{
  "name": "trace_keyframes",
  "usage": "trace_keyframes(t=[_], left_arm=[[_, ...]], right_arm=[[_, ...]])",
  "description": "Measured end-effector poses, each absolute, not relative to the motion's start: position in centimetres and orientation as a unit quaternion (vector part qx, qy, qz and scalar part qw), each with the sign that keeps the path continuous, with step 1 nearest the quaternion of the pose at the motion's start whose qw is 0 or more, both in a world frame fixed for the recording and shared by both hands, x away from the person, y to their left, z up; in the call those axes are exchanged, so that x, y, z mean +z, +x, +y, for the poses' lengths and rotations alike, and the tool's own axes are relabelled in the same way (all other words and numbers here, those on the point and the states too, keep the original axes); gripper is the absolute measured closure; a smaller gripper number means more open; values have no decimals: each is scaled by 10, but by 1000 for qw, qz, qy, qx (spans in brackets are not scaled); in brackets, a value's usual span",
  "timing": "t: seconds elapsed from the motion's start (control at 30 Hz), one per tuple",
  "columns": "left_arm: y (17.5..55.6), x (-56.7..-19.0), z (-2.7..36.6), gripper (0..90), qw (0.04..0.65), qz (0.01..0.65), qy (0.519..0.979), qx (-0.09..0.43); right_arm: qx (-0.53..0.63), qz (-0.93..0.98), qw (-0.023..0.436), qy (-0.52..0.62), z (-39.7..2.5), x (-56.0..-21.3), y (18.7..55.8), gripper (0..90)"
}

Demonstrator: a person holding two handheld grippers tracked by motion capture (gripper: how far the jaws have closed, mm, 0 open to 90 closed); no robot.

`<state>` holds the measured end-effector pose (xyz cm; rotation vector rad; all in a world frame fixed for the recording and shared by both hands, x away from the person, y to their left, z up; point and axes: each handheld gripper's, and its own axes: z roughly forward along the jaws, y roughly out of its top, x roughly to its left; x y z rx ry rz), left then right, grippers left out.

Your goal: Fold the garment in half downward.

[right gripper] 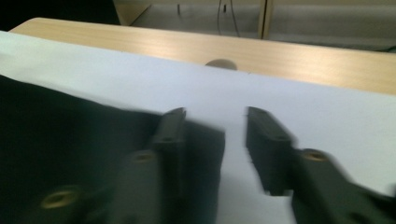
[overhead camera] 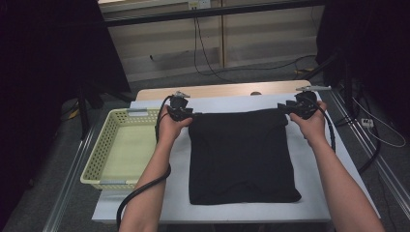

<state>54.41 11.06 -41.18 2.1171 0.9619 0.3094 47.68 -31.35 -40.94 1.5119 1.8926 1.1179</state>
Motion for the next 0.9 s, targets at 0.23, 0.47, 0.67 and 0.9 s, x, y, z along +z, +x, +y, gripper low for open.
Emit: trace_keyframes(t=[0.23, 0.47, 0.67, 0.9], left_arm=[[514, -421, 102, 293, 401, 376, 830, 92], [472, -426, 103, 259, 392, 350, 847, 81], [437, -427, 104, 264, 390, 324, 858, 78], [404, -428, 111, 271, 398, 310, 860, 73]], right_arm=[[378, 728, 222, 527, -306, -417, 443, 394], [385, 737, 209, 515, -295, -427, 383, 374], [385, 752, 219, 488, -282, -434, 338, 374], [382, 751, 215, 494, -279, -445, 307, 374]])
